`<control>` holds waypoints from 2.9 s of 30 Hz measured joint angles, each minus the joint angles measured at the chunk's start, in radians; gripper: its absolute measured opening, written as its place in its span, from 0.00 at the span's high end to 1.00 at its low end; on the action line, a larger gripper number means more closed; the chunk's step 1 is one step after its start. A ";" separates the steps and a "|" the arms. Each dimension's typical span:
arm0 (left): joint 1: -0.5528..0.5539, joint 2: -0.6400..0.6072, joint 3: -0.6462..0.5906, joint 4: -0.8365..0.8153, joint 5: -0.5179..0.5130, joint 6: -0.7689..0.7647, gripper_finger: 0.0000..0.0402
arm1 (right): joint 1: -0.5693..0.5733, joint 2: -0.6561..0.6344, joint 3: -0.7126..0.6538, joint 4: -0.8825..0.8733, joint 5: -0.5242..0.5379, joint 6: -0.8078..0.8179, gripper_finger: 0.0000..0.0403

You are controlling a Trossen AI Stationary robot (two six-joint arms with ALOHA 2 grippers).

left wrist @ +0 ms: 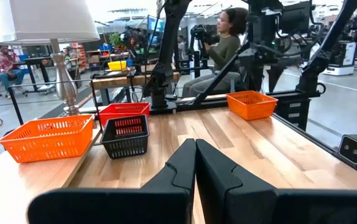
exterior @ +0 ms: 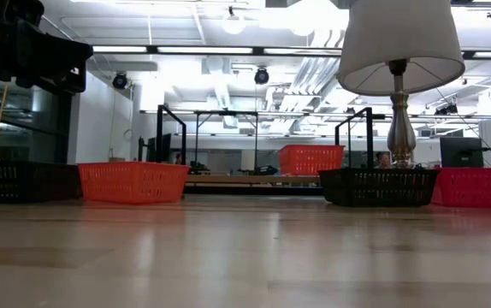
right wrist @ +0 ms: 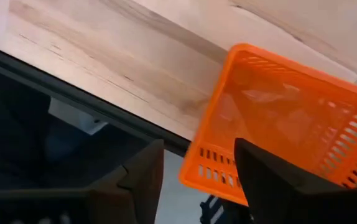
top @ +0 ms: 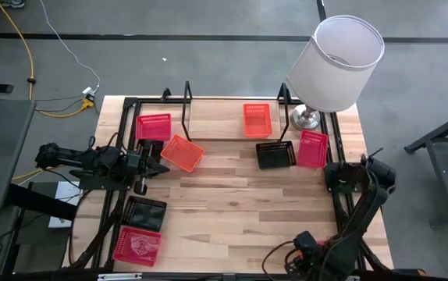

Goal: Stack baskets on shelf by color
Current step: Stack the bottom orange basket on top of the orange basket on the shelf

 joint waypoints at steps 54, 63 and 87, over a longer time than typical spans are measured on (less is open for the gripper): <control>0.000 0.000 0.000 0.000 0.000 0.000 0.99 | -0.177 0.132 0.251 -0.002 0.168 -0.881 1.00; 0.000 0.000 0.000 0.000 0.000 0.000 0.99 | -0.370 0.131 0.404 -0.056 0.285 -1.914 1.00; 0.000 0.000 0.000 0.000 0.000 0.000 0.99 | -1.058 0.039 0.243 -0.403 0.638 -2.290 1.00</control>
